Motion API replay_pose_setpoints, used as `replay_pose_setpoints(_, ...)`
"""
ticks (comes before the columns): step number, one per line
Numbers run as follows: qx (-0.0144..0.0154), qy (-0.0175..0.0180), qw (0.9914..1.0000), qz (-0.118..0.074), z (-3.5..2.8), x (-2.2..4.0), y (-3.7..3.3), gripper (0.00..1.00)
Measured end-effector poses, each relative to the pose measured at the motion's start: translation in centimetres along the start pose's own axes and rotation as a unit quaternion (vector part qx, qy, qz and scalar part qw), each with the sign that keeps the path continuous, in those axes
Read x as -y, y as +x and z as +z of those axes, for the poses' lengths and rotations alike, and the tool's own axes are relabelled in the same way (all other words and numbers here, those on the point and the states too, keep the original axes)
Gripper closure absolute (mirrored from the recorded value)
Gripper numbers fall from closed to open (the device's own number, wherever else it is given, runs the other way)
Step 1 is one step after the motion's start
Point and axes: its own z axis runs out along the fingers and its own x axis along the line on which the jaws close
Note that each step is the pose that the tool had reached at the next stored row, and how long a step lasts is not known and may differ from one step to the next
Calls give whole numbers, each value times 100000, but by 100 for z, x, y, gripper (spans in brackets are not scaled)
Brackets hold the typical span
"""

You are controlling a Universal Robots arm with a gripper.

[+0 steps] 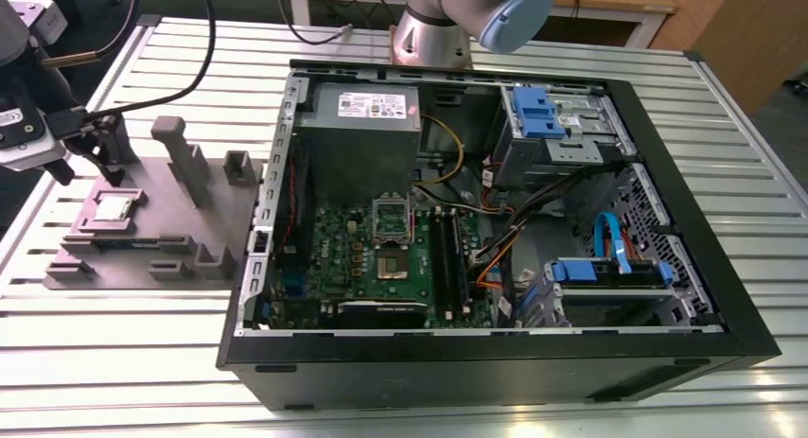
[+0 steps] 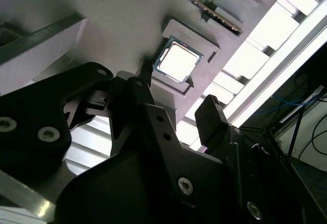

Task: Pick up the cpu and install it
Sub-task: 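Pick up the cpu and move it towards the insertion slot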

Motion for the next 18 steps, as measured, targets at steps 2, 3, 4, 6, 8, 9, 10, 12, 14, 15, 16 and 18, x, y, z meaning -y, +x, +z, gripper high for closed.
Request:
replay_pose_setpoints(2, -2, 0, 100000, -1, 0, 0, 0, 40)
replay_pose_setpoints(3, 1, 0, 100000, -2, 1, 0, 0, 40)
replay_pose_setpoints(4, -2, 2, 100000, -1, 2, 0, 0, 40)
replay_pose_setpoints(6, 16, 7, 100000, -3, 11, 0, -1, 40)
replay_pose_setpoints(8, -2, 23, 100000, -3, 23, 1, 0, 40)
replay_pose_setpoints(9, 5, 20, 100000, -2, 33, 2, 0, 40)
replay_pose_setpoints(10, 4, 20, 100000, -2, 46, 2, 0, 40)
replay_pose_setpoints(12, 4, 22, 100000, 51, 78, 3, 0, 40)
replay_pose_setpoints(14, 6, 21, 100000, 206, 115, 5, 0, 40)
replay_pose_setpoints(15, 9, 24, 99999, 348, 133, 6, 0, 40)
replay_pose_setpoints(16, 20, 21, 99999, 534, 151, 7, 0, 40)
replay_pose_setpoints(18, 28, 19, 99998, 616, 187, 8, 0, 40)
